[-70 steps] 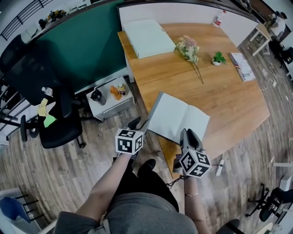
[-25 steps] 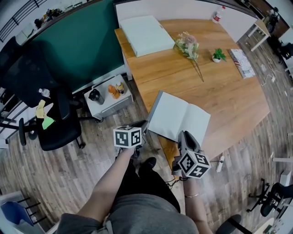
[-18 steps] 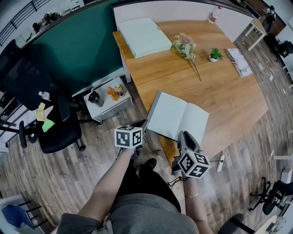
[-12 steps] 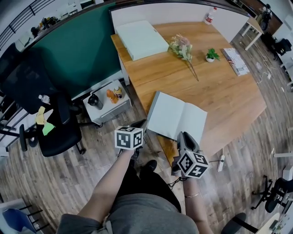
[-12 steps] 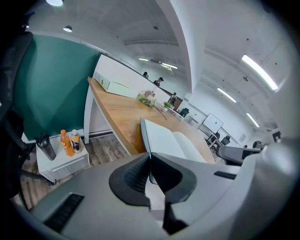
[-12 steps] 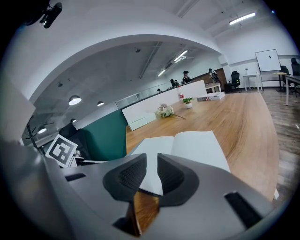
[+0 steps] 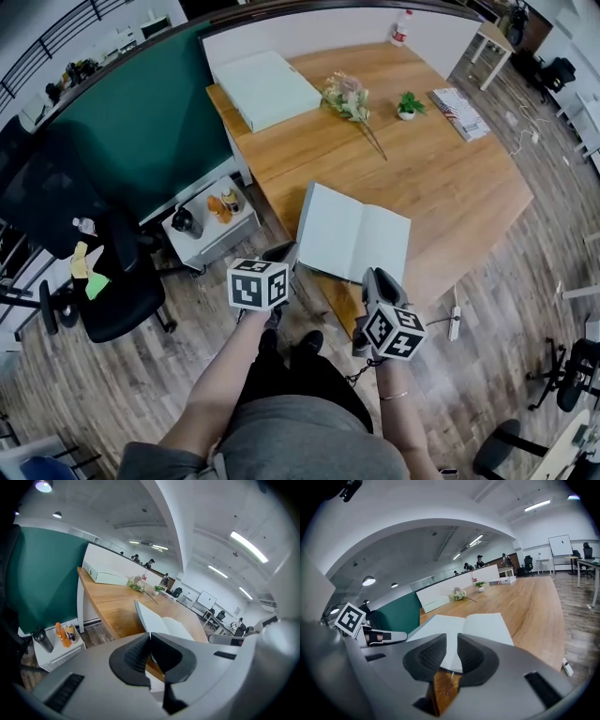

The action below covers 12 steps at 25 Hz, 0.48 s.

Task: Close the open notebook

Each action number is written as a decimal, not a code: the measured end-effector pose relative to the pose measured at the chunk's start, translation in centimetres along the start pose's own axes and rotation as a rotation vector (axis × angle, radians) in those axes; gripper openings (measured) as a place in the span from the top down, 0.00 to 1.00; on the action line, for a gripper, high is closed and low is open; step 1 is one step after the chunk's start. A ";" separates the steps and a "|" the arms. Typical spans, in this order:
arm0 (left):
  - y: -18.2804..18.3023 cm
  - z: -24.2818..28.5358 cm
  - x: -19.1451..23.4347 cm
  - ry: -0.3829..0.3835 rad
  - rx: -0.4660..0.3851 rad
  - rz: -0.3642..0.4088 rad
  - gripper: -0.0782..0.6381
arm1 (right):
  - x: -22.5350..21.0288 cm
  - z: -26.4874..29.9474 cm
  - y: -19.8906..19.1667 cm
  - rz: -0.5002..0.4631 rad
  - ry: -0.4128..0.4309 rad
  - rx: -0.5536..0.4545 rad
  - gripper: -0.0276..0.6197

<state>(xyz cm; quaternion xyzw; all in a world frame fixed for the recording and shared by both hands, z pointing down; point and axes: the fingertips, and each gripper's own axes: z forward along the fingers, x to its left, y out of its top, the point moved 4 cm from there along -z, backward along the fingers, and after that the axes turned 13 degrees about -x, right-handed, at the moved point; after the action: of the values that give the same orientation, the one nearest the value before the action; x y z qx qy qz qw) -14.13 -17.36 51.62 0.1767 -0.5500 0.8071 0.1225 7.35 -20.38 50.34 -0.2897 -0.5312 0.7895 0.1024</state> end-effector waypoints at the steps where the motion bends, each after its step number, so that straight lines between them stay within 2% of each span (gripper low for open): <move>1: 0.2 0.0 -0.3 -0.008 -0.004 0.003 0.85 | -0.2 -0.2 0.0 0.000 -0.008 -0.001 0.84; 12: 2.6 0.0 -4.1 -0.121 -0.047 0.049 0.85 | -1.6 -2.5 -0.4 0.009 -0.090 -0.027 0.84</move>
<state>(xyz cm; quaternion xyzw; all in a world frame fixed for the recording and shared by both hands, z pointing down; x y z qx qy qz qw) -11.46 -18.33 47.72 0.2088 -0.5792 0.7846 0.0733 9.97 -19.00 50.54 -0.2578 -0.5445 0.7950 0.0712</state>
